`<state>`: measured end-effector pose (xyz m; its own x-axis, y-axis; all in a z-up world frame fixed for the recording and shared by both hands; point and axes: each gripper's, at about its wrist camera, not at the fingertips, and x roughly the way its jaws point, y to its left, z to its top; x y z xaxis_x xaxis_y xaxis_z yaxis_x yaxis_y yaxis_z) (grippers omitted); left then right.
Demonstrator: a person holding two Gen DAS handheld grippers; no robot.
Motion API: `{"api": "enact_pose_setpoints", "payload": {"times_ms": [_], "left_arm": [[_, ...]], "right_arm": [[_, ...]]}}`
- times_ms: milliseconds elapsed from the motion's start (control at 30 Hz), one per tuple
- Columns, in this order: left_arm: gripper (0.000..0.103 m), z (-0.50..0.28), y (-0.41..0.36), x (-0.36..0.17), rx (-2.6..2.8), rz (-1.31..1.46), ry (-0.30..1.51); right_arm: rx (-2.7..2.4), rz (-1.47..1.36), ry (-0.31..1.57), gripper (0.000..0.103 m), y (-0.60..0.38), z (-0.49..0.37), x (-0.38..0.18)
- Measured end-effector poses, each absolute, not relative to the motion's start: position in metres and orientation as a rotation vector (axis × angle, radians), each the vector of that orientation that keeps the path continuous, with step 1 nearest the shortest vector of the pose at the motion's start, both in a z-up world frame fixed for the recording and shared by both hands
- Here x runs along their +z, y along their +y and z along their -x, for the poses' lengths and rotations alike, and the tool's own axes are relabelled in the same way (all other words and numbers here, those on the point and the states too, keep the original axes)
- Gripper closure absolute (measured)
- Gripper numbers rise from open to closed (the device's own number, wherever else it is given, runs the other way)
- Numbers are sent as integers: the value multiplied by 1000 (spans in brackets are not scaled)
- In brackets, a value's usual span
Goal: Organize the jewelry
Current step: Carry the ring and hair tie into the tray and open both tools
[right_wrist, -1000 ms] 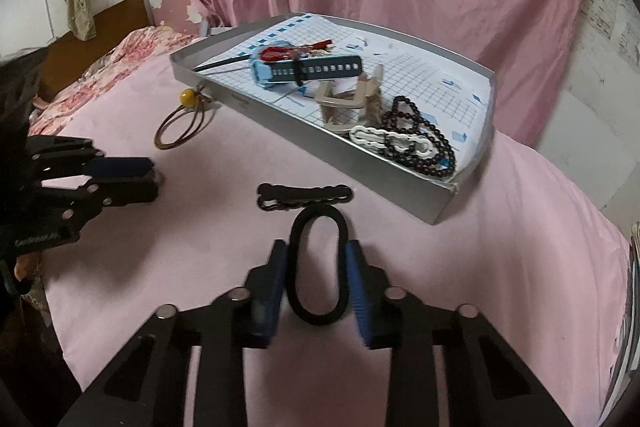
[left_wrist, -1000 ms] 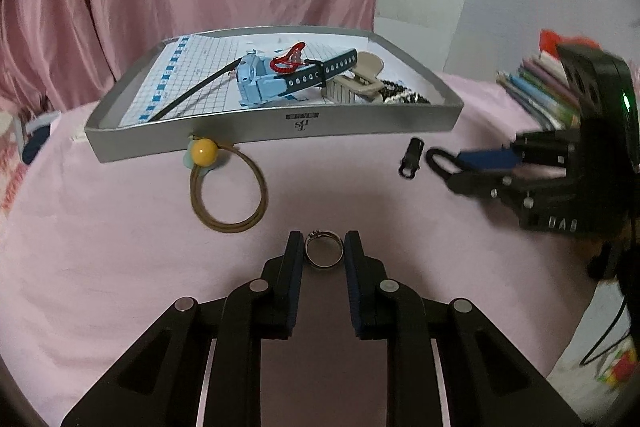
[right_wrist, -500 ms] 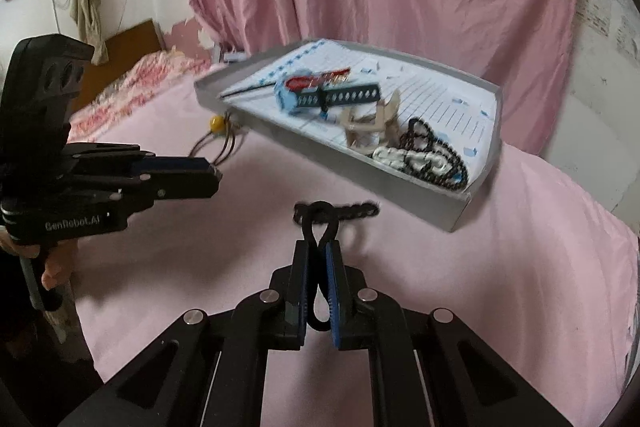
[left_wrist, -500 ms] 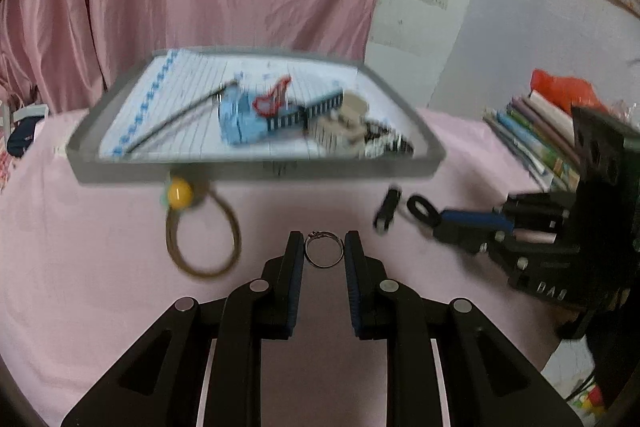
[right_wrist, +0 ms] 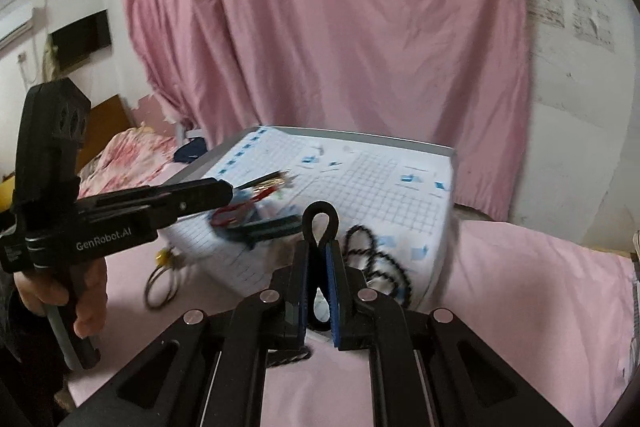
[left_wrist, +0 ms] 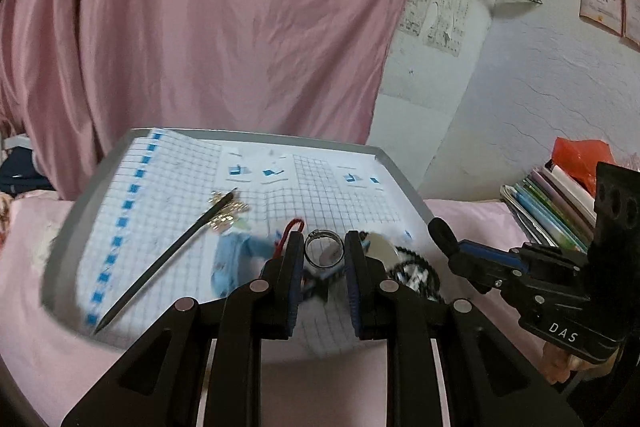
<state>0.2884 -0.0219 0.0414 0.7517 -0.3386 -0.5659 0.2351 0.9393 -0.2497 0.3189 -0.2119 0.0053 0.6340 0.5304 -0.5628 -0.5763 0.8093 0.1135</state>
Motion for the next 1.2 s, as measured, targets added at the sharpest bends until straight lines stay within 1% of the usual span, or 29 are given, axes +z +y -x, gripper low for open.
{"api": "enact_pose_setpoints", "payload": {"times_ms": [167,400,467,600,633,733,800,867,900,933,967,1000,1033,1067,1100,1133,1167,1200], "left_arm": [[86,-303,-14,29,-295,186,681],[86,-304,-17,23,-283,161,707],[86,-304,-17,23,-287,169,713],[86,-304,-16,23,-291,186,719],[86,-305,-15,23,-292,189,719],[86,-306,-13,22,-294,201,725],[85,-307,-12,22,-295,206,733],[79,-306,-10,23,-289,204,730],[69,-305,-9,24,-285,205,723],[63,-303,-8,25,-278,210,712],[62,-302,-6,26,-274,216,700],[61,-302,-6,28,-273,218,694],[56,-300,-5,30,-266,215,681],[51,-299,-5,31,-257,212,674],[39,-297,-3,32,-244,212,661],[32,-295,-1,33,-235,220,647],[30,-293,1,35,-234,231,631],[27,-292,2,36,-234,237,621]], "right_arm": [[638,62,678,95,-215,-331,-10],[646,97,726,94,-207,-332,-22],[639,94,726,92,-209,-332,-22],[632,95,722,91,-209,-331,-22],[631,95,721,90,-209,-332,-22],[623,88,715,78,-211,-332,-22],[623,84,712,73,-213,-331,-21],[618,87,705,67,-213,-330,-21],[617,88,702,65,-214,-329,-20],[614,90,699,60,-213,-329,-20],[611,91,692,55,-214,-328,-19],[609,92,688,54,-214,-328,-19],[603,95,684,52,-214,-327,-19],[596,98,679,49,-215,-327,-18],[596,97,675,47,-215,-326,-17],[596,95,666,42,-216,-326,-16],[597,93,658,35,-217,-325,-16],[598,91,651,31,-217,-324,-15]]}}
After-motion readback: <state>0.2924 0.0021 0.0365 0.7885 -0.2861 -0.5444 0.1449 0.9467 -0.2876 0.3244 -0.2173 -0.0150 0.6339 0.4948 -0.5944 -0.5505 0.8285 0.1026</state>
